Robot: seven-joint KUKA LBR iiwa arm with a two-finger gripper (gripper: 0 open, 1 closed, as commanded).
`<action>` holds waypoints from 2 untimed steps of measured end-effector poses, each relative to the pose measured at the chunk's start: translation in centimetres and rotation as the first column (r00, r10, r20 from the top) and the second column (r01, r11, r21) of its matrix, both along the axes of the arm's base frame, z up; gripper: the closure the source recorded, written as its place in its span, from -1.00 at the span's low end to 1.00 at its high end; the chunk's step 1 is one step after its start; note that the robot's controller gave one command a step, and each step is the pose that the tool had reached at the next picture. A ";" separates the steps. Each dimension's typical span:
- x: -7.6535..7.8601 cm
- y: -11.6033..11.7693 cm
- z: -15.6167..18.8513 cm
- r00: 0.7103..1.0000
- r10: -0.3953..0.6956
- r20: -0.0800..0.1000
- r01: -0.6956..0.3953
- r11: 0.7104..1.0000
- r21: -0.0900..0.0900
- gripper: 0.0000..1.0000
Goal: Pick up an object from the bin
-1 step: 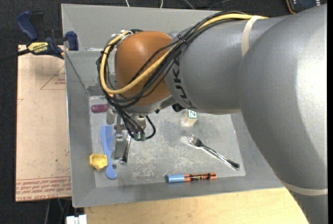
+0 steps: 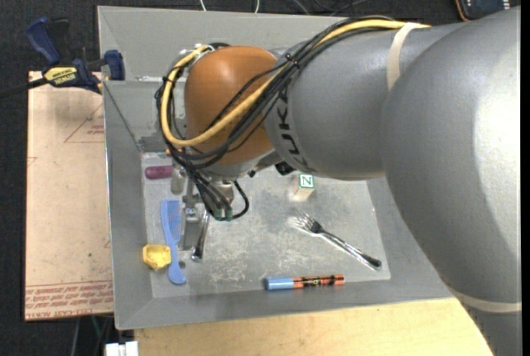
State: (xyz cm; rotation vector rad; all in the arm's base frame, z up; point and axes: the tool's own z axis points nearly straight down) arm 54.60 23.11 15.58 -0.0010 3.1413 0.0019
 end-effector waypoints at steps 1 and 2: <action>-1.0 0.8 -8.6 0.801 0.599 -0.004 -0.599 0.801 0.003 -1.00; 0.3 1.4 -1.1 0.810 0.587 0.007 -0.587 0.810 -0.001 -1.00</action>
Offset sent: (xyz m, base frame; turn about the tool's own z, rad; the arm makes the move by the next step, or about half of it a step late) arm 0.0026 0.0130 -0.0110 -0.6288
